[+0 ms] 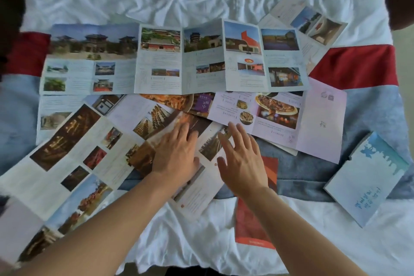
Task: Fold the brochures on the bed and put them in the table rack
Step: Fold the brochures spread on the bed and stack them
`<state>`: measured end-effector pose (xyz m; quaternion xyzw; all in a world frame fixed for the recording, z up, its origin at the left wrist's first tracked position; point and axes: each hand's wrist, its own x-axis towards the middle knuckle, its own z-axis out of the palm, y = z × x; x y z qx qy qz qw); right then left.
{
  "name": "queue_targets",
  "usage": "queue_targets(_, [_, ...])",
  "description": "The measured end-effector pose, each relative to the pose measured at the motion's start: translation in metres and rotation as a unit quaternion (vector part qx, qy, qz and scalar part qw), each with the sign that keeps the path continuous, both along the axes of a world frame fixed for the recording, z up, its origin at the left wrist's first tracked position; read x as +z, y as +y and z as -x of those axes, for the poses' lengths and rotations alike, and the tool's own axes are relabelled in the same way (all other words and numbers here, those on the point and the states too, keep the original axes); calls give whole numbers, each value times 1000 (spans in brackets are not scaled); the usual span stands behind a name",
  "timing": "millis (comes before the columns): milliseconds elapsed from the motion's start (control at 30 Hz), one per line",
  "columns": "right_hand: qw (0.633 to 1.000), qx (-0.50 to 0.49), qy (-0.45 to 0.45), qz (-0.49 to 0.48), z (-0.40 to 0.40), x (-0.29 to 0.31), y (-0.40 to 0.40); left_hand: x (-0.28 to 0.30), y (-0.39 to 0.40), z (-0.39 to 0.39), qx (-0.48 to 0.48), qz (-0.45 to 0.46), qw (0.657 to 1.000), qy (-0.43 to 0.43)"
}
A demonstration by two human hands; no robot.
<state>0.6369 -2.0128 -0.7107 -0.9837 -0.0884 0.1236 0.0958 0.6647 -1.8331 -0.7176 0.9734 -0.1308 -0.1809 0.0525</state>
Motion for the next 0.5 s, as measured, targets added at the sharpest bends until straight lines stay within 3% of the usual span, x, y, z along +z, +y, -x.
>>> queue_targets(333, [998,-4,41,42,-38,-17,38,-3,11,-12,0,113,994,4])
queue_targets(400, [999,-10,33,35,-33,-17,39,0,5,-16,77,194,977,49])
queue_targets(500, [1000,2,20,22,-19,-15,39,9,-9,-24,286,323,893,127])
